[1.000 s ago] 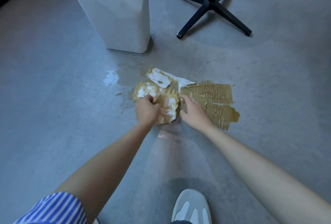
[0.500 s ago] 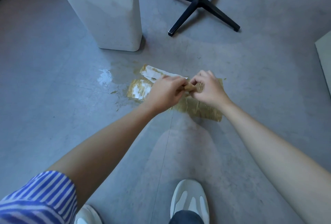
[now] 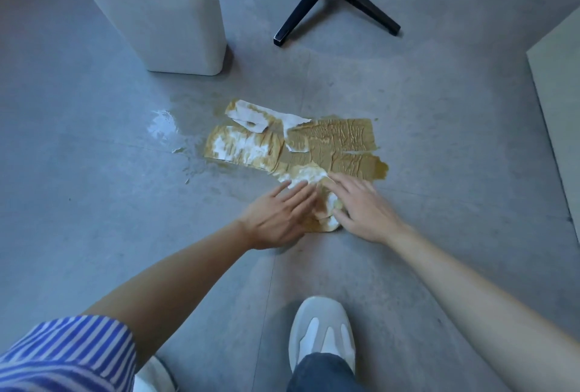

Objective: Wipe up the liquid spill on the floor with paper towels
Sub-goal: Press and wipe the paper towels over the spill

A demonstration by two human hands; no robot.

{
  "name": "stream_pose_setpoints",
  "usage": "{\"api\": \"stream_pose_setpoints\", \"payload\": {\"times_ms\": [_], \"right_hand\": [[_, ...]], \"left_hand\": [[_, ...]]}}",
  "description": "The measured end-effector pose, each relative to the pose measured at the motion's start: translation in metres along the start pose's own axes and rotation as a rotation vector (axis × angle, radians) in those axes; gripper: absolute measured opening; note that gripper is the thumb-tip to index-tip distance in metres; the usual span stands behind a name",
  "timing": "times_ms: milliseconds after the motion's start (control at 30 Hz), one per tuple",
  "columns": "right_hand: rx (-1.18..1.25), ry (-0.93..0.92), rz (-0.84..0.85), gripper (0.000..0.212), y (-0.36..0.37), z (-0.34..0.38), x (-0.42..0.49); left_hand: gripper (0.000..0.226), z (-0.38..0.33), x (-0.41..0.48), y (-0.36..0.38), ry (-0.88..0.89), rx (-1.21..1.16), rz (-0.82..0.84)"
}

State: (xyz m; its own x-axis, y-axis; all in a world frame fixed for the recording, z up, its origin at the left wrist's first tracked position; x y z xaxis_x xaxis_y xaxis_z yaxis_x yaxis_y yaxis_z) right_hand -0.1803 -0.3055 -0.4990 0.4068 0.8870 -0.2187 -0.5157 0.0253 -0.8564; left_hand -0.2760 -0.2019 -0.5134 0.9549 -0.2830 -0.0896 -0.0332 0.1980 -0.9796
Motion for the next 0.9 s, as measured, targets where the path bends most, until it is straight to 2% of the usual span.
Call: {"api": "stream_pose_setpoints", "payload": {"times_ms": [100, 200, 300, 433, 533, 600, 700, 900], "right_hand": [[-0.087, 0.057, 0.151, 0.083, 0.03, 0.008, -0.002], [-0.086, 0.172, 0.214, 0.091, 0.054, 0.004, -0.008], [-0.117, 0.202, 0.248, 0.094, 0.06, -0.002, -0.008], [-0.142, 0.217, 0.299, 0.078, 0.056, 0.001, -0.006], [-0.155, 0.16, 0.224, 0.077, 0.049, 0.006, -0.009], [-0.168, 0.127, 0.158, 0.083, 0.046, 0.005, -0.019], [-0.152, 0.163, 0.184, 0.085, 0.054, -0.005, -0.04], [-0.168, 0.154, 0.179, 0.082, 0.056, -0.01, -0.043]], "left_hand": [[0.082, 0.007, 0.008, 0.015, -0.08, -0.002, 0.223], [0.087, 0.005, 0.011, 0.025, -0.057, 0.057, 0.298], [0.089, 0.004, 0.012, 0.03, -0.047, 0.072, 0.311], [0.089, 0.006, 0.013, 0.028, -0.057, 0.053, 0.316], [0.085, 0.002, 0.008, 0.025, -0.066, 0.023, 0.259], [0.081, -0.007, 0.002, 0.026, -0.025, -0.028, 0.195], [0.076, -0.026, -0.008, 0.032, 0.103, -0.071, 0.159], [0.075, -0.031, -0.009, 0.033, 0.096, -0.072, 0.136]]}}
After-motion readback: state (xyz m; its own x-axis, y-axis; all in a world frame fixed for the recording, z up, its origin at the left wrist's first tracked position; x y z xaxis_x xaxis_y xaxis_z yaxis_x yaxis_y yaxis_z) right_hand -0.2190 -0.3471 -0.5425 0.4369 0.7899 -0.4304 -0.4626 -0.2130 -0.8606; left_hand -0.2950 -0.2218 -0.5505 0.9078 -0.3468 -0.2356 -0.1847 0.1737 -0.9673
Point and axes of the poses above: each hand's wrist, its own x-axis towards the middle knuckle, its own y-axis out of the palm, z = x × y, the point moved 7 cm from there along x, towards the middle knuckle, and after that the axes turned 14 degrees about x, right-handed, at the moved point
